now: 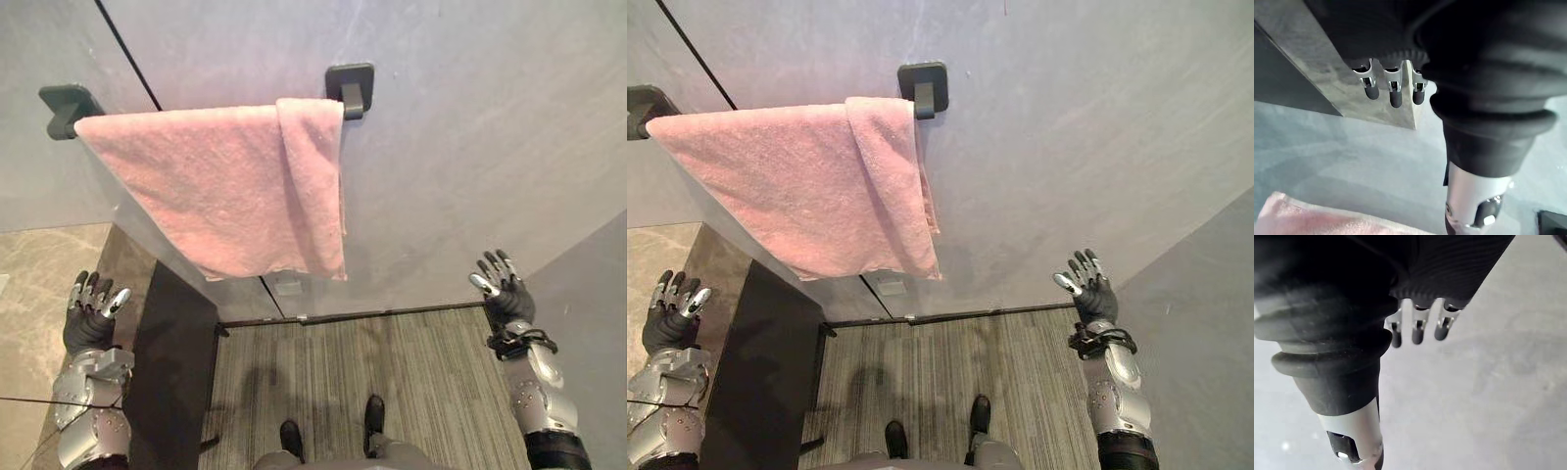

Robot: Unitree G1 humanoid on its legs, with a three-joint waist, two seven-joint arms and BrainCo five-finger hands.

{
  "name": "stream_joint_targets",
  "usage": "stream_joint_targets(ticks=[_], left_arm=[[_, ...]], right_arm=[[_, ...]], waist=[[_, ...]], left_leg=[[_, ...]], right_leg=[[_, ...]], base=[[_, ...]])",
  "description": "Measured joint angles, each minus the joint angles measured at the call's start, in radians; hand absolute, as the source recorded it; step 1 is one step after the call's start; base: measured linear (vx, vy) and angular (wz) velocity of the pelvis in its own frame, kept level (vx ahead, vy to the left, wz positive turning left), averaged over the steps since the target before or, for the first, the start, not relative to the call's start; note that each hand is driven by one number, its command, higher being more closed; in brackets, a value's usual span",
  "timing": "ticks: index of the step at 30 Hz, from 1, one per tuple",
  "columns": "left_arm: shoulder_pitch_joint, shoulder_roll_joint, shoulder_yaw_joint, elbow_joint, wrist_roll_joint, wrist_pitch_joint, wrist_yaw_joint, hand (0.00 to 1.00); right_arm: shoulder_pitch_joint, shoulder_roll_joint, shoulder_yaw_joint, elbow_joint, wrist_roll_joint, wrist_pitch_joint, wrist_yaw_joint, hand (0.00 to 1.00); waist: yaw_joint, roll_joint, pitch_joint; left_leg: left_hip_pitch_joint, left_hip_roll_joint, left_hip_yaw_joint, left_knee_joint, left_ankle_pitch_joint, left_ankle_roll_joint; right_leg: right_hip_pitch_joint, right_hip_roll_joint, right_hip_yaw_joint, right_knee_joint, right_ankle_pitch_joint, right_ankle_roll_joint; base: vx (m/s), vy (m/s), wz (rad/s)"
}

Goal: Organize washtable

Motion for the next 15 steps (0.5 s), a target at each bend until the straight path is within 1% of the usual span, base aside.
stream_joint_targets(ticks=[1, 2, 3, 5, 8, 9, 10, 12, 15], left_arm=[[0.000, -0.019, -0.002, 0.000, 0.006, 0.000, 0.006, 0.00], [0.002, -0.056, -0.010, 0.000, 0.014, 0.000, 0.013, 0.00], [0.003, -0.071, -0.016, 0.000, 0.015, 0.000, 0.013, 0.00], [0.015, -0.113, -0.055, 0.005, 0.015, 0.000, 0.015, 0.00], [0.024, -0.137, -0.094, 0.033, 0.014, -0.001, 0.016, 0.00], [0.030, -0.158, -0.110, 0.062, 0.010, -0.001, 0.016, 0.00], [0.040, -0.177, -0.134, 0.106, -0.010, -0.001, 0.017, 0.00], [0.047, -0.216, -0.171, 0.198, -0.050, 0.002, 0.021, 0.00], [0.068, -0.290, -0.219, 0.366, -0.085, 0.024, 0.035, 0.00]], right_arm=[[0.001, 0.018, -0.024, 0.003, 0.000, -0.007, -0.010, 0.00], [0.000, 0.047, -0.066, 0.020, -0.002, -0.026, -0.030, 0.00], [-0.001, 0.059, -0.084, 0.036, -0.003, -0.032, -0.038, 0.00], [0.006, 0.102, -0.146, 0.116, -0.012, -0.050, -0.086, 0.00], [0.021, 0.155, -0.200, 0.210, -0.015, -0.066, -0.122, 0.00], [0.029, 0.183, -0.228, 0.264, -0.008, -0.071, -0.143, 0.00], [0.044, 0.208, -0.247, 0.315, 0.018, -0.071, -0.162, 0.00], [0.073, 0.253, -0.269, 0.384, 0.073, -0.071, -0.190, 0.00], [0.120, 0.315, -0.313, 0.506, 0.106, -0.071, -0.238, 0.00]], waist=[[0.000, 0.000, 0.000], [0.000, 0.000, 0.000], [0.000, 0.000, 0.000], [-0.001, 0.000, 0.000], [-0.002, 0.000, 0.000], [-0.003, 0.000, 0.000], [-0.003, 0.001, 0.000], [-0.003, 0.001, 0.000], [-0.002, 0.001, 0.000]], left_leg=[[0.000, -0.001, -0.001, 0.001, 0.001, 0.002], [0.000, -0.003, -0.006, 0.004, 0.001, 0.003], [0.001, -0.004, -0.008, 0.005, 0.001, 0.003], [0.012, -0.007, -0.014, 0.005, -0.001, 0.006], [0.028, -0.009, -0.019, 0.005, -0.004, 0.010], [0.033, -0.011, -0.019, 0.005, -0.005, 0.012], [0.039, -0.012, -0.018, 0.004, -0.007, 0.011], [0.054, -0.012, -0.015, 0.000, -0.015, 0.009], [0.082, -0.009, -0.007, -0.001, -0.033, 0.010]], right_leg=[[0.000, -0.001, -0.001, 0.000, 0.000, 0.000], [0.003, -0.004, -0.003, 0.000, 0.000, 0.000], [0.005, -0.005, -0.005, 0.001, 0.000, 0.000], [0.023, -0.009, -0.024, 0.003, -0.002, 0.003], [0.042, -0.012, -0.029, 0.000, -0.007, 0.010], [0.047, -0.014, -0.030, 0.000, -0.009, 0.012], [0.054, -0.015, -0.031, -0.001, -0.017, 0.022], [0.067, -0.016, -0.031, -0.001, -0.023, 0.021], [0.097, -0.014, -0.030, -0.001, -0.038, 0.028]], base=[[0.04, 0.027, 0.05], [0.04, 0.028, 0.07], [0.05, 0.033, 0.11], [0.03, 0.025, 0.13], [0.01, 0.021, 0.09], [0.00, 0.000, 0.00], [0.00, 0.000, 0.00], [0.01, 0.006, -0.02], [0.02, 0.008, -0.04]])
